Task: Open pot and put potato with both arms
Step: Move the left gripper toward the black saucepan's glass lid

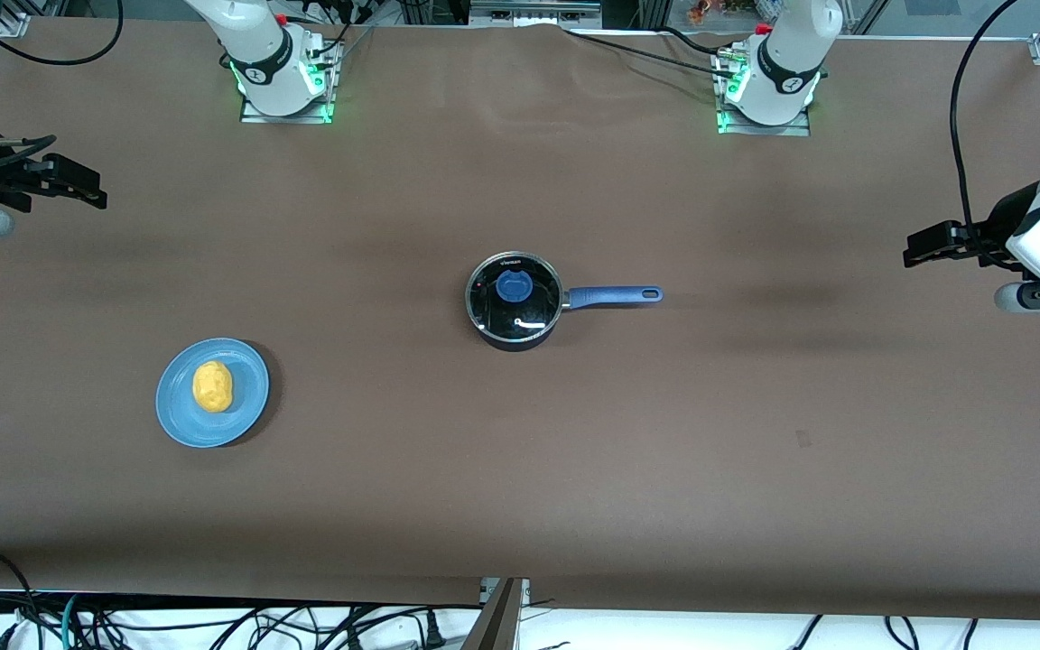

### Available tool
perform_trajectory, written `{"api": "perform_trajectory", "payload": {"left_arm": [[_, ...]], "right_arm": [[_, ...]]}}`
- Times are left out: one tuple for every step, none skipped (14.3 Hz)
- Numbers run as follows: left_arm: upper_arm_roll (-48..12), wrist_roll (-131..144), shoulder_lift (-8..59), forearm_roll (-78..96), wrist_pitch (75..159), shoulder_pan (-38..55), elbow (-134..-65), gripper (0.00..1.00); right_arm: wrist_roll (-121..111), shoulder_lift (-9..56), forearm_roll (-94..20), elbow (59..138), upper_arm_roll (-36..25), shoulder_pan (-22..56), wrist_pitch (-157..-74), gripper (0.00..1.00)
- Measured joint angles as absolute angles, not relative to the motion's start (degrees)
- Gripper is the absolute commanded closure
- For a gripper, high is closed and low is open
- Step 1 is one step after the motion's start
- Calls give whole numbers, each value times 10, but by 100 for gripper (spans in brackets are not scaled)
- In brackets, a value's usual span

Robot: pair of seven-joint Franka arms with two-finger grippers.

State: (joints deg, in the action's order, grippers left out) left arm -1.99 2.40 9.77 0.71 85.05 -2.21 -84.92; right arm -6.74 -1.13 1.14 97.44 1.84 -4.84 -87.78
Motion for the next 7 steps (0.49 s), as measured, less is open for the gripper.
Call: {"api": "perform_trajectory", "payload": {"left_arm": [[-20, 24, 98, 7, 850, -22, -849, 0], [-20, 24, 98, 7, 850, -22, -849, 0], [-20, 24, 98, 7, 850, -22, -849, 0], [-20, 24, 98, 7, 850, -22, -849, 0], [-20, 24, 98, 7, 850, -22, -849, 0], [-20, 24, 98, 7, 850, -22, -849, 0], [-20, 24, 98, 7, 850, -22, -849, 0]], "right_arm": [[-67, -11, 11, 974, 18, -48, -878, 0], [-67, -11, 11, 974, 17, -48, -882, 0], [-67, -11, 11, 974, 16, -49, -887, 0], [-67, -11, 11, 974, 16, -49, -892, 0], [-67, -11, 11, 974, 15, -49, -898, 0], [-67, -11, 10, 974, 13, -49, -906, 0], [-67, -11, 8, 974, 11, -49, -912, 0]]}}
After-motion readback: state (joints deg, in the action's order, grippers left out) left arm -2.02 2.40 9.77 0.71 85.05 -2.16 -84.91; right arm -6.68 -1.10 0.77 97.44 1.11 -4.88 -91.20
